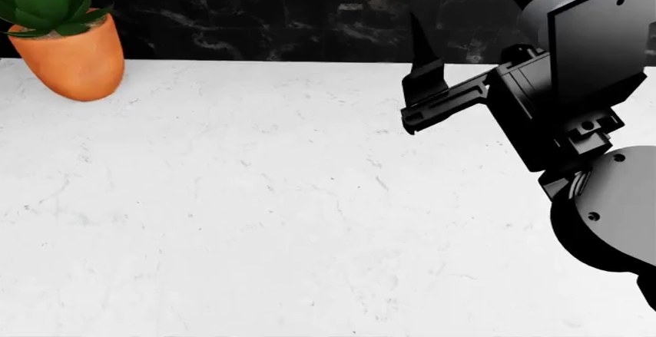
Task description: Pick the garlic, garlic from the counter and place them in the cabinet. Then close the cabinet.
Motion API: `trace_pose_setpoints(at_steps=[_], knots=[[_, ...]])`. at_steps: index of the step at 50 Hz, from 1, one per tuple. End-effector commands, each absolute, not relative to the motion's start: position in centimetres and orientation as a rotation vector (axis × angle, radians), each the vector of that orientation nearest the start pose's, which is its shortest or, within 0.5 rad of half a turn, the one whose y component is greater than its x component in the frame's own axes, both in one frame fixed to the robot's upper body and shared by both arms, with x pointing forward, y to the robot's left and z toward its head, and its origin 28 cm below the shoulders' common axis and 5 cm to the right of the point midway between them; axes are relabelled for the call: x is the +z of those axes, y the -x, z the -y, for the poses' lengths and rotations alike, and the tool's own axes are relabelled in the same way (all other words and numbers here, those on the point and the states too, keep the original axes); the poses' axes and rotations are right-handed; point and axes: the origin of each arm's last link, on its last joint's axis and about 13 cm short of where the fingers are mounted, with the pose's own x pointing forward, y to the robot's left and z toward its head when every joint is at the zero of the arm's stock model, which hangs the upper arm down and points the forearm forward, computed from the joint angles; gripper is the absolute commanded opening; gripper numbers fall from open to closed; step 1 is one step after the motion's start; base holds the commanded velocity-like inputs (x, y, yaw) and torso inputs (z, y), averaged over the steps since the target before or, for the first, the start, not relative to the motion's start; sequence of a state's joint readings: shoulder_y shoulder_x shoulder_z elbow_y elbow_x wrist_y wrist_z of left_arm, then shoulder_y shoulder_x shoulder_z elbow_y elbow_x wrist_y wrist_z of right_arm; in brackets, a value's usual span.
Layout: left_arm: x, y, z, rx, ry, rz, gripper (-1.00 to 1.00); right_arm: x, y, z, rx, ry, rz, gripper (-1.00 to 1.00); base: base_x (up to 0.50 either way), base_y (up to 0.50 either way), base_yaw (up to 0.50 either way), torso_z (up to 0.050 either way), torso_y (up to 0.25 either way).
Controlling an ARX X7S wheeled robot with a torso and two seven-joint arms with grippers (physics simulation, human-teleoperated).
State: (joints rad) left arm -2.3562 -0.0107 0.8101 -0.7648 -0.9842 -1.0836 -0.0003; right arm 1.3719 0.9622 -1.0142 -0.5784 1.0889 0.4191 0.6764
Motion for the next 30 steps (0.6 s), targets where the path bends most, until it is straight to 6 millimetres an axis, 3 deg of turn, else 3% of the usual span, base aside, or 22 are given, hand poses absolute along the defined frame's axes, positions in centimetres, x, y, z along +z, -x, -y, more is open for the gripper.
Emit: trace_pose_setpoints(at_steps=[1, 14, 30], knots=[[52.23, -28.67, -13.90, -0.450, -0.271, -0.230, 1.00, 29.58, -23.96, 12.11, 0.252, 0.357, 0.432, 1.00, 0.02, 0.00, 0.00, 0.000, -0.152], [52.23, -28.67, -13.90, -0.450, -0.271, -0.230, 1.00, 29.37, -24.02, 12.10, 0.254, 0.353, 0.429, 1.00, 0.00, 0.00, 0.00, 0.000, -0.164], [52.23, -28.67, -13.90, -0.450, -0.271, -0.230, 1.00, 29.22, -24.10, 12.02, 0.257, 0.352, 0.425, 1.00, 0.01, 0.00, -0.01, 0.000, -0.094]])
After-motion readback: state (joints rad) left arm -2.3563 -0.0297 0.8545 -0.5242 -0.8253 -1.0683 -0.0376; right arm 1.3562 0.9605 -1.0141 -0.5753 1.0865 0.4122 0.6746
